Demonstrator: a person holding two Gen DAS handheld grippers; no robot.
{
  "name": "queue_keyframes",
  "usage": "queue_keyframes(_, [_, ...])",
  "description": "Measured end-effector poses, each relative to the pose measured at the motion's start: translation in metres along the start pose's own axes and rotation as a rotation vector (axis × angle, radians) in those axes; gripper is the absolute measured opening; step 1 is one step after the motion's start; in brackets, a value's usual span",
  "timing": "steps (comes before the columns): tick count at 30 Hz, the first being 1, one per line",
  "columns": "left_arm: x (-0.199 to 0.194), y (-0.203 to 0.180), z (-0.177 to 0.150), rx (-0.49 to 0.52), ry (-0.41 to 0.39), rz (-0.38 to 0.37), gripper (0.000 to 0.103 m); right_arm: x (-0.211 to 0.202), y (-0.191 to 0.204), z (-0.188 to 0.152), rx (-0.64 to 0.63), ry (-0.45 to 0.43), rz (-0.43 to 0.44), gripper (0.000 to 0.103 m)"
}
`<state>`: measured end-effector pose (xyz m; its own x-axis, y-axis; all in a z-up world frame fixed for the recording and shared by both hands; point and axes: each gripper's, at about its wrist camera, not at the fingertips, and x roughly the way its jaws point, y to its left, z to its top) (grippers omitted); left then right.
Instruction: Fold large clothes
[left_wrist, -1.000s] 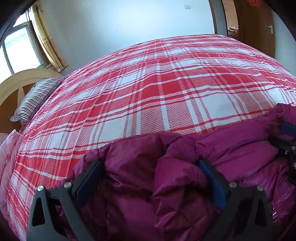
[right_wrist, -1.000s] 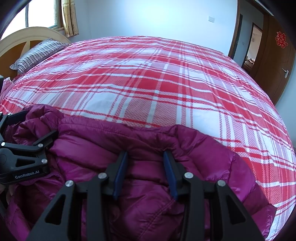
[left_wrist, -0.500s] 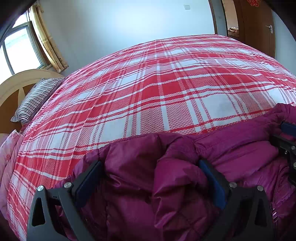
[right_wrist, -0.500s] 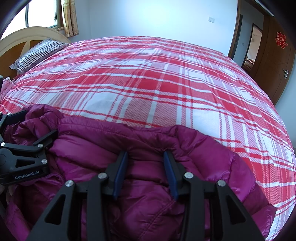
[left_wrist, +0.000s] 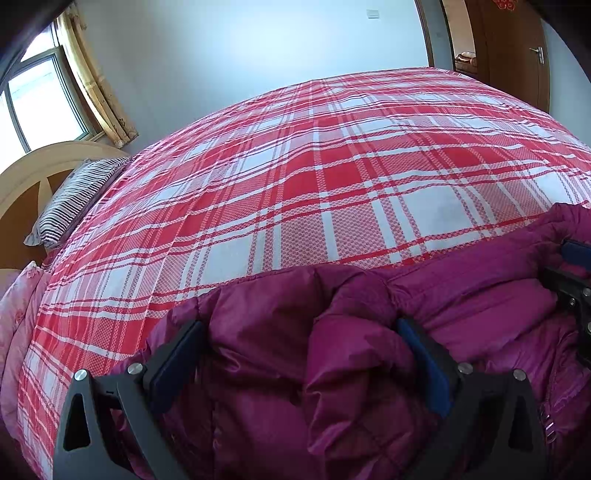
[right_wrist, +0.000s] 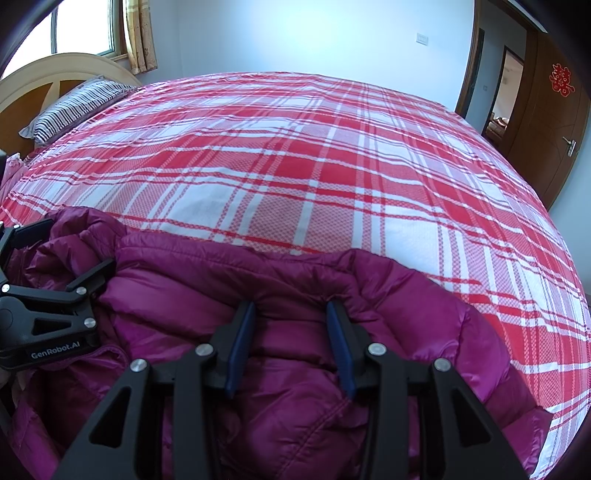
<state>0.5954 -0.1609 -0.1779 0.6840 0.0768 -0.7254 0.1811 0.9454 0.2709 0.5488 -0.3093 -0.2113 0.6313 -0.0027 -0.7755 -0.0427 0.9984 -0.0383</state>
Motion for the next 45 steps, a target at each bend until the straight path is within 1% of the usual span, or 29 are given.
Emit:
queue_keyframes(4, [-0.001,-0.003,0.001,0.022,-0.005,0.027,0.102,0.001,0.001,0.001,-0.002,0.003,-0.002,0.043])
queue_keyframes(8, [-0.010,-0.008,0.008,0.084,-0.006,0.066,0.102,0.001,0.010,0.003,-0.054,0.014,-0.056,0.043])
queue_keyframes(9, [-0.018,-0.007,0.011,0.104,-0.006,0.068,0.102,-0.003,0.011,0.005,-0.071,0.018,-0.064,0.044])
queue_keyframes(10, [-0.035,-0.002,0.015,0.098,-0.032,0.035,0.102,-0.008,0.010,0.007,-0.088,0.030,-0.061,0.045])
queue_keyframes(11, [-0.054,0.006,0.018,0.081,-0.069,-0.011,0.102,-0.015,0.007,0.009,-0.082,0.036,-0.058,0.050])
queue_keyframes(12, [-0.072,0.013,0.018,0.066,-0.098,-0.041,0.102,-0.029,0.001,0.010,-0.049,0.019,-0.045,0.061])
queue_keyframes(14, [-0.114,0.035,0.008,0.031,-0.143,-0.084,0.102,-0.072,-0.011,0.004,0.018,-0.042,0.011,0.074])
queue_keyframes(16, [-0.159,0.060,-0.023,0.010,-0.174,-0.133,0.102,-0.108,-0.017,-0.012,0.047,-0.052,0.059,0.079])
queue_keyframes(18, [-0.192,0.078,-0.066,-0.012,-0.171,-0.166,0.102,-0.152,-0.021,-0.051,0.039,-0.032,0.108,0.079])
queue_keyframes(19, [-0.210,0.089,-0.101,-0.011,-0.152,-0.194,0.102,-0.168,-0.023,-0.070,0.033,-0.021,0.114,0.080])
queue_keyframes(21, [-0.232,0.102,-0.150,-0.010,-0.135,-0.210,0.102,-0.205,-0.026,-0.125,0.010,0.009,0.143,0.086])
queue_keyframes(22, [-0.242,0.109,-0.184,-0.004,-0.104,-0.222,0.102,-0.220,-0.029,-0.149,0.001,0.020,0.144,0.086])
queue_keyframes(23, [-0.246,0.111,-0.203,-0.008,-0.083,-0.228,0.102,-0.237,-0.033,-0.181,-0.001,0.034,0.120,0.086])
queue_keyframes(24, [-0.253,0.116,-0.235,-0.019,-0.052,-0.241,0.102,-0.249,-0.038,-0.208,0.006,0.043,0.098,0.086])
queue_keyframes(25, [-0.258,0.116,-0.258,-0.022,-0.037,-0.251,0.102,-0.254,-0.040,-0.223,0.022,0.049,0.087,0.086])
queue_keyframes(26, [-0.260,0.115,-0.273,-0.022,-0.025,-0.256,0.102,-0.266,-0.047,-0.250,0.067,0.059,0.072,0.086])
queue_keyframes(28, [-0.266,0.108,-0.313,-0.012,0.008,-0.258,0.102,-0.281,-0.053,-0.283,0.122,0.058,0.052,0.086])
queue_keyframes(29, [-0.270,0.107,-0.330,-0.025,0.013,-0.280,0.102,-0.290,-0.055,-0.306,0.154,0.058,0.035,0.086])
queue_keyframes(31, [-0.269,0.102,-0.350,-0.028,0.043,-0.314,0.102,-0.300,-0.055,-0.331,0.186,0.052,0.036,0.086])
queue_keyframes(32, [-0.268,0.101,-0.357,-0.027,0.050,-0.308,0.102,-0.302,-0.055,-0.343,0.207,0.059,0.041,0.086])
queue_keyframes(34, [-0.268,0.100,-0.369,-0.039,0.040,-0.301,0.102,-0.303,-0.057,-0.364,0.255,0.079,0.050,0.085])
queue_keyframes(35, [-0.268,0.100,-0.373,-0.051,0.038,-0.303,0.102,-0.304,-0.057,-0.373,0.279,0.085,0.059,0.081])
queue_keyframes(37, [-0.272,0.102,-0.377,-0.074,0.024,-0.311,0.102,-0.307,-0.055,-0.380,0.299,0.081,0.077,0.079])
queue_keyframes(38, [-0.274,0.102,-0.379,-0.089,0.026,-0.323,0.102,-0.307,-0.052,-0.383,0.311,0.081,0.097,0.076])
queue_keyframes(40, [-0.277,0.101,-0.383,-0.097,0.024,-0.333,0.102,-0.300,-0.045,-0.392,0.337,0.101,0.165,0.063])
queue_keyframes(41, [-0.279,0.099,-0.385,-0.088,0.022,-0.336,0.100,-0.301,-0.040,-0.397,0.346,0.087,0.160,0.061])
queue_keyframes(43, [-0.283,0.096,-0.384,-0.064,-0.005,-0.333,0.075,-0.303,-0.039,-0.398,0.355,0.055,0.175,0.044])
queue_keyframes(44, [-0.286,0.095,-0.384,-0.057,-0.019,-0.347,0.052,-0.302,-0.044,-0.397,0.388,0.030,0.219,0.025])
queue_keyframes(45, [-0.289,0.096,-0.384,-0.050,-0.031,-0.377,0.017,-0.301,-0.048,-0.397,0.417,0.022,0.260,0.018])
